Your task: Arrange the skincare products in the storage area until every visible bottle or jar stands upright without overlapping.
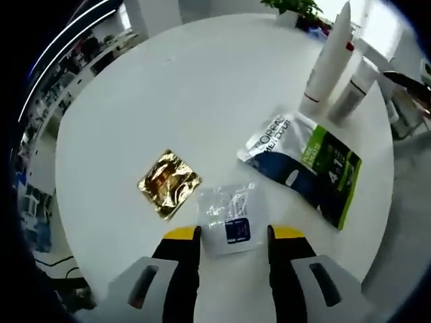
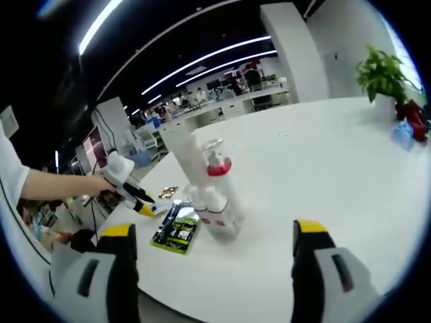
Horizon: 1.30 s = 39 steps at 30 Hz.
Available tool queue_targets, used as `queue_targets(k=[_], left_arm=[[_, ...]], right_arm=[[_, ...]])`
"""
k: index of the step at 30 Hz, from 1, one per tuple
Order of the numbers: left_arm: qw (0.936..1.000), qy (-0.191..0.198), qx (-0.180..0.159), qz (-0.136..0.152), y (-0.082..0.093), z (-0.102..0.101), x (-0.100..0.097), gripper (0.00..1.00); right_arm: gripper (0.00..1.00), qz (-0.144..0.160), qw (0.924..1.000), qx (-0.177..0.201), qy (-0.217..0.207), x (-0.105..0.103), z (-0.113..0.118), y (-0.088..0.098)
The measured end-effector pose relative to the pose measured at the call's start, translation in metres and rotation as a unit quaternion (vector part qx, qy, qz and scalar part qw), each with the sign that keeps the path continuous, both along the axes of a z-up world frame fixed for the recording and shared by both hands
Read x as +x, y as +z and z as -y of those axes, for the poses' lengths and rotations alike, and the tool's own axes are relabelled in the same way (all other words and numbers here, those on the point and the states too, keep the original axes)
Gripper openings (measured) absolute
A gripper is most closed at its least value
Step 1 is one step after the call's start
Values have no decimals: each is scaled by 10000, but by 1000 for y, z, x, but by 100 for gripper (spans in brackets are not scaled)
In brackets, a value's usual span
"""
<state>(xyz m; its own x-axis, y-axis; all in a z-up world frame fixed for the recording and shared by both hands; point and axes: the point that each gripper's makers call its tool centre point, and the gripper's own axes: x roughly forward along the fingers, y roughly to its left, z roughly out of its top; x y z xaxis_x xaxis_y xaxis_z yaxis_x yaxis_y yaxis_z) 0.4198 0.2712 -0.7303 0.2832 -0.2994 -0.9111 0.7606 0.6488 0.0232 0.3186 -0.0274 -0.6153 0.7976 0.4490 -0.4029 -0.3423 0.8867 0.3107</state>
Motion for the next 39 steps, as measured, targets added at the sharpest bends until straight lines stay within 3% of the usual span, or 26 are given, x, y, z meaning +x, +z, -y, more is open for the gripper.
queue_targets(k=[7, 17, 30, 39], left_arm=[[9951, -980, 154, 6, 16, 0, -16, 37], [9854, -1683, 175, -161, 22, 7, -40, 37], [9606, -2727, 407, -337, 13, 14, -66, 37], [9492, -3085, 446, -435, 4, 16, -70, 37]], right_arm=[[97, 98, 9999, -21, 114, 3, -5, 8], [97, 169, 9996, -116, 209, 0, -5, 14], [97, 232, 9994, -179, 176, 2, -1, 20], [97, 205, 9995, -198, 140, 2, 1, 20]])
